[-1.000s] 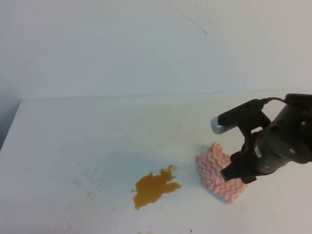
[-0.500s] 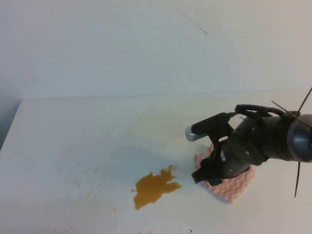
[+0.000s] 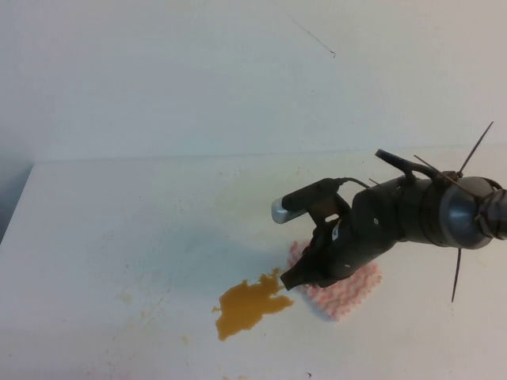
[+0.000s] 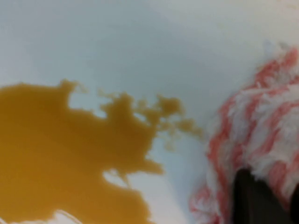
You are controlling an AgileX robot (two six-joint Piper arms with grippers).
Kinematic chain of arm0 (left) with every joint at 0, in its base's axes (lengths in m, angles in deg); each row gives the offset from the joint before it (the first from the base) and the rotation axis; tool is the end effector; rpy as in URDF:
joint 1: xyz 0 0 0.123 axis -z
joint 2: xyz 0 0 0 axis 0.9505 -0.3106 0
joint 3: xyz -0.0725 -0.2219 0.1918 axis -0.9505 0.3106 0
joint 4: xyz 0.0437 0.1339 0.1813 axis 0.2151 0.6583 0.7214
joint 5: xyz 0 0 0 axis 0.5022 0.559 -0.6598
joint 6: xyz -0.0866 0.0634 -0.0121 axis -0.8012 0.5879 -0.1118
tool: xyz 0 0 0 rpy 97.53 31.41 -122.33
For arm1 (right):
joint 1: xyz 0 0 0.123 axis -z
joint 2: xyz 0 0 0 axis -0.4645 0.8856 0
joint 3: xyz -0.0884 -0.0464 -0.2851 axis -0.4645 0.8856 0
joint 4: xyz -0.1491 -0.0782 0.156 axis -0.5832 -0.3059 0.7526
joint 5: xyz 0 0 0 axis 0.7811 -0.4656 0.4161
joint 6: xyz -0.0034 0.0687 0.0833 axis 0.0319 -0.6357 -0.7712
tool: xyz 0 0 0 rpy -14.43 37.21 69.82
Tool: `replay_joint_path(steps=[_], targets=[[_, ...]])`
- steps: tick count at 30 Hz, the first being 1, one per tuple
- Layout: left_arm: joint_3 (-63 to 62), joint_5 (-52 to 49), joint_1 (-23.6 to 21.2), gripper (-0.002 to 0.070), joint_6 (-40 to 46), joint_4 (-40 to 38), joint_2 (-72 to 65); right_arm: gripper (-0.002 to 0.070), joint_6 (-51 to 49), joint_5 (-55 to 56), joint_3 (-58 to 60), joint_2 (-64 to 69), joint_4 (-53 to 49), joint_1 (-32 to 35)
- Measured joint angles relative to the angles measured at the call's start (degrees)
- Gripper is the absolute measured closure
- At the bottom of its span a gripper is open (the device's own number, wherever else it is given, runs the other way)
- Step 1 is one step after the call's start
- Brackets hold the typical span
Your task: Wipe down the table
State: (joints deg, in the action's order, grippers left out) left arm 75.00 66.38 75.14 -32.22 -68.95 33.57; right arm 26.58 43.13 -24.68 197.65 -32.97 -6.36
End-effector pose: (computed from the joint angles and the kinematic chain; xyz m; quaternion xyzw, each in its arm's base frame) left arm 0.0310 0.0001 0.1755 -0.0655 0.7697 -0.0792 0.6301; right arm 0.3405 0.2354 0.1326 -0.2753 0.9358 0.0871 0.2023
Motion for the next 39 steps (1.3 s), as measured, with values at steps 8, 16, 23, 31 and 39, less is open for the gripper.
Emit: replay_joint_path(steps=[8, 16, 23, 31, 39], targets=[[0.0, 0.0, 0.0, 0.0675, 0.0, 0.0, 0.0, 0.0643, 17.4, 0.4, -3.6, 2.8, 21.5, -1.0], [0.0, 0.0, 0.0, 0.0675, 0.0, 0.0, 0.0, 0.0644, 18.9, -0.9, -6.4, 4.4, 24.6, -5.4], [0.0, 0.0, 0.0, 0.0675, 0.0, 0.0, 0.0, 0.0644, 19.1, -0.7, -6.5, 4.7, 25.9, -7.7], [0.0, 0.0, 0.0, 0.0675, 0.0, 0.0, 0.0, 0.0645, 19.1, -1.2, -6.6, 4.7, 26.3, -9.3], [0.0, 0.0, 0.0, 0.0675, 0.0, 0.0, 0.0, 0.0645, 19.6, -2.7, -6.8, 4.7, 26.1, -12.0]])
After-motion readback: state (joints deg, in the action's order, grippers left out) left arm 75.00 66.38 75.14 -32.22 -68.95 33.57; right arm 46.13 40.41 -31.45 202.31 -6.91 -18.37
